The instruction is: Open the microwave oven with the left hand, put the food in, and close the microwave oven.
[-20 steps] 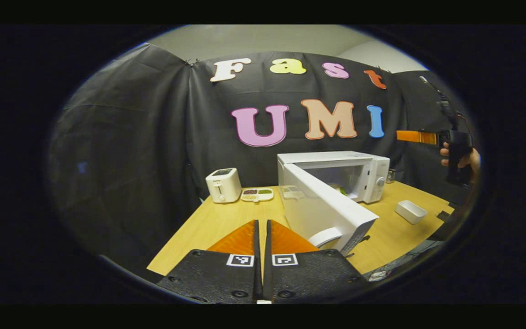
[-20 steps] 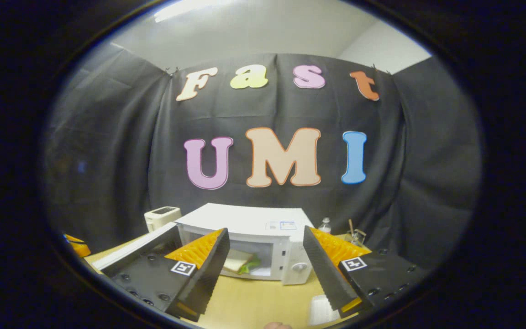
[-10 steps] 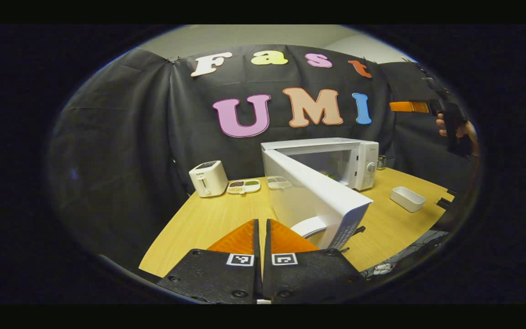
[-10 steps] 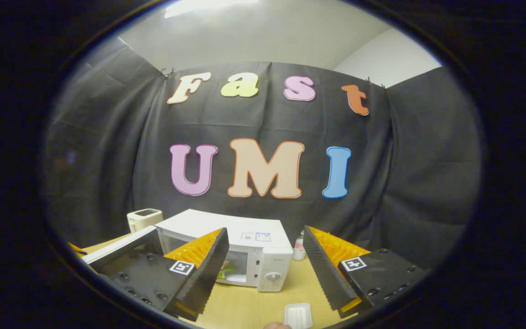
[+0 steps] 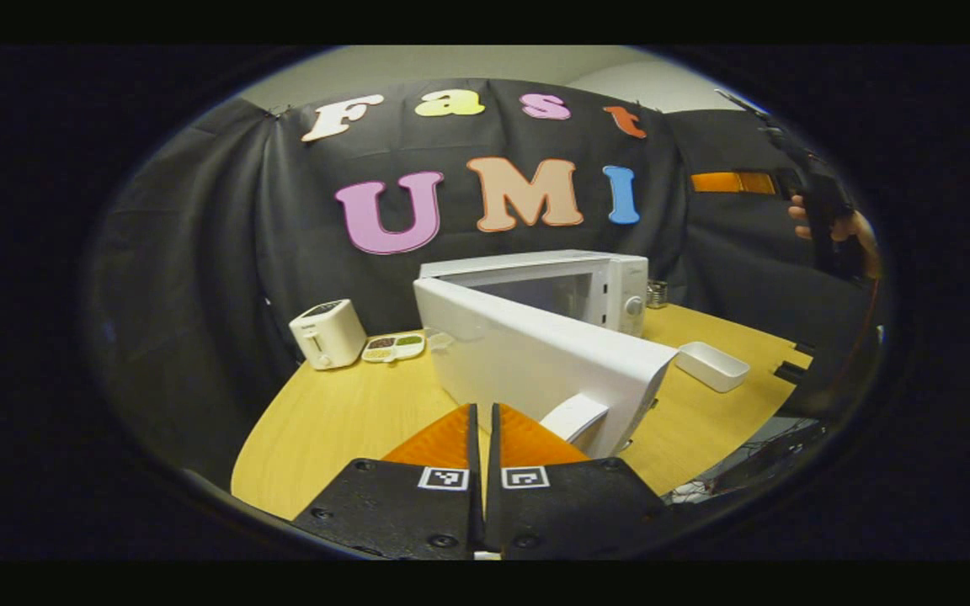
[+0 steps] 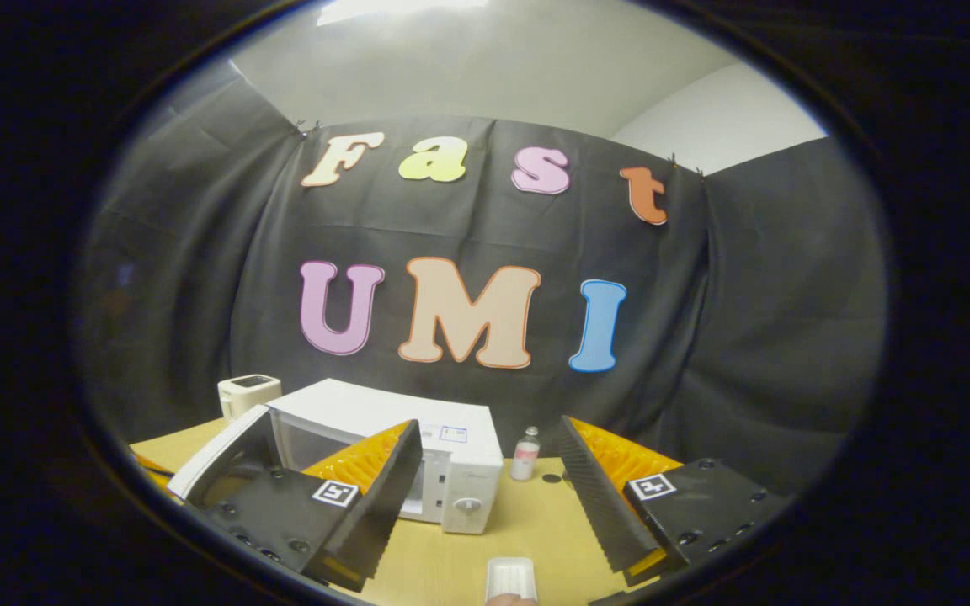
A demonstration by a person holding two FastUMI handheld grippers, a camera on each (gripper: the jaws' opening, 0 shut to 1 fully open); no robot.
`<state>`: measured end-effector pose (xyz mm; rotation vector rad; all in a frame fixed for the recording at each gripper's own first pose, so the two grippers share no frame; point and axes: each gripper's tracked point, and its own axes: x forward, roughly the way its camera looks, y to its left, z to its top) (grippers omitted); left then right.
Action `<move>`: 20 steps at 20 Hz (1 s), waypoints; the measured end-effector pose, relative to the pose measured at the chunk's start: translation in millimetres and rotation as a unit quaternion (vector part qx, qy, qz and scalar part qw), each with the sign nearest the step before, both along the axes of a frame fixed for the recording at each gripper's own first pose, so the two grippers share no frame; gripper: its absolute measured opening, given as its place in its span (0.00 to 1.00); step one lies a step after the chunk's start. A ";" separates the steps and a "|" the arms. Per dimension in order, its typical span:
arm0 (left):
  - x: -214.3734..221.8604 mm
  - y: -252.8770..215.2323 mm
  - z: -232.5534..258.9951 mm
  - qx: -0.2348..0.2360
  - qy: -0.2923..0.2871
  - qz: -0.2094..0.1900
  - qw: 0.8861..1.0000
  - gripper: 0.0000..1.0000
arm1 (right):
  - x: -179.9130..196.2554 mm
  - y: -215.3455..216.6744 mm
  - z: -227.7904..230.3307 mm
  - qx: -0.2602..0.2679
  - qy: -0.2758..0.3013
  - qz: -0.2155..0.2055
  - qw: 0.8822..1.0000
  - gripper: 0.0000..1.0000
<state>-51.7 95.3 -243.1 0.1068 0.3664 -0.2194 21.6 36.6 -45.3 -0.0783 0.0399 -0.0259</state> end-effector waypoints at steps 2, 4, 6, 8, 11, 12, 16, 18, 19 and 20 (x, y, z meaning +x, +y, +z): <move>7.2 -19.7 0.1 -0.002 0.001 -0.020 1.000 0.00 | -3.7 -12.0 4.4 0.005 -0.001 -0.008 1.000 1.00; 16.0 -37.0 0.3 -0.001 0.000 -0.035 0.999 0.00 | -4.1 -22.2 12.1 0.008 -0.007 -0.013 1.000 1.00; 25.0 -53.3 3.5 -0.003 -0.001 -0.046 0.999 0.00 | -7.6 -33.9 14.9 0.002 -0.007 -0.017 1.000 1.00; 34.8 -67.7 5.5 -0.009 -0.003 -0.053 0.999 0.00 | -7.5 -46.4 18.6 -0.005 -0.010 -0.021 1.000 0.92; 46.2 -82.8 7.2 -0.009 0.001 -0.057 0.998 0.00 | -8.3 -59.5 22.7 -0.011 -0.011 -0.021 1.000 0.92; 49.4 -87.4 7.0 -0.009 0.000 -0.058 0.998 0.00 | -8.3 -63.4 23.5 -0.014 -0.010 -0.019 1.000 0.92; 62.1 -100.1 4.1 -0.012 0.005 -0.046 0.999 0.00 | -7.3 -76.0 26.6 -0.027 -0.013 -0.009 1.000 0.92; 66.9 -105.3 1.3 -0.012 0.009 -0.037 0.999 0.00 | -9.8 -77.6 25.3 -0.018 -0.011 0.000 1.000 0.93; 69.3 -106.2 1.6 -0.011 0.009 -0.033 0.999 0.00 | -10.3 -80.2 24.4 -0.015 -0.010 0.002 1.000 0.93; 72.8 -107.5 0.0 -0.011 0.011 -0.028 0.999 0.00 | -10.1 -81.2 24.0 -0.012 -0.009 0.006 1.000 0.94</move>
